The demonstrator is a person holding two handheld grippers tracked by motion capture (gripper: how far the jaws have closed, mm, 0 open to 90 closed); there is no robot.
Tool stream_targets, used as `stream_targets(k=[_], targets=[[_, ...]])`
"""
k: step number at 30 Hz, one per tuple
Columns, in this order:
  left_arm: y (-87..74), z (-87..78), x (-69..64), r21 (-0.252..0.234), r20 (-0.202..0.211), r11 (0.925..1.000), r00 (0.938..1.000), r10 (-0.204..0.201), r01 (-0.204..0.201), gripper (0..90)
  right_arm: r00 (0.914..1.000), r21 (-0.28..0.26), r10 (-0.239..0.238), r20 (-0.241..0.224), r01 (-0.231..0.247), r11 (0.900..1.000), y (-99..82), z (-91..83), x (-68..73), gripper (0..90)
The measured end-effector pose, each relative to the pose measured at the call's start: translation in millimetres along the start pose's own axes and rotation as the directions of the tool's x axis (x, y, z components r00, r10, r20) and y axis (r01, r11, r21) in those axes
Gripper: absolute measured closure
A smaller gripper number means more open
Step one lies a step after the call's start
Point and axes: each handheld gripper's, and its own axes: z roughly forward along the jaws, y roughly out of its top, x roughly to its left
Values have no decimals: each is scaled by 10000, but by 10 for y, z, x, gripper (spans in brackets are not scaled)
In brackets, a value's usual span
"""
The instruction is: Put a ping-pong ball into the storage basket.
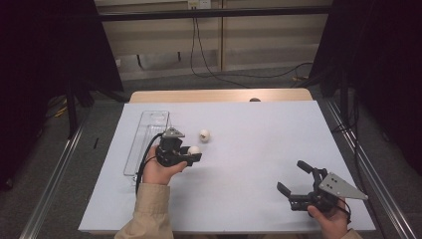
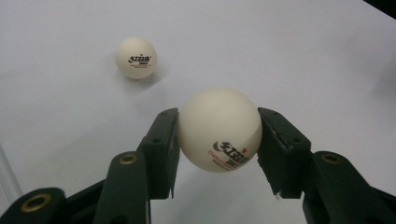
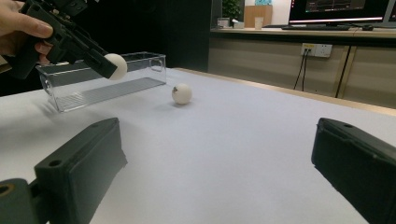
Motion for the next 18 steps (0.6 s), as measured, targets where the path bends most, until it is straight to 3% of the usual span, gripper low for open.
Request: stream_targets(k=[18], targets=[[-11, -61, 51, -118, -140, 9998, 9997, -188, 186, 511, 10000, -2, 4, -8, -4, 10000, 0, -1, 1, 16]])
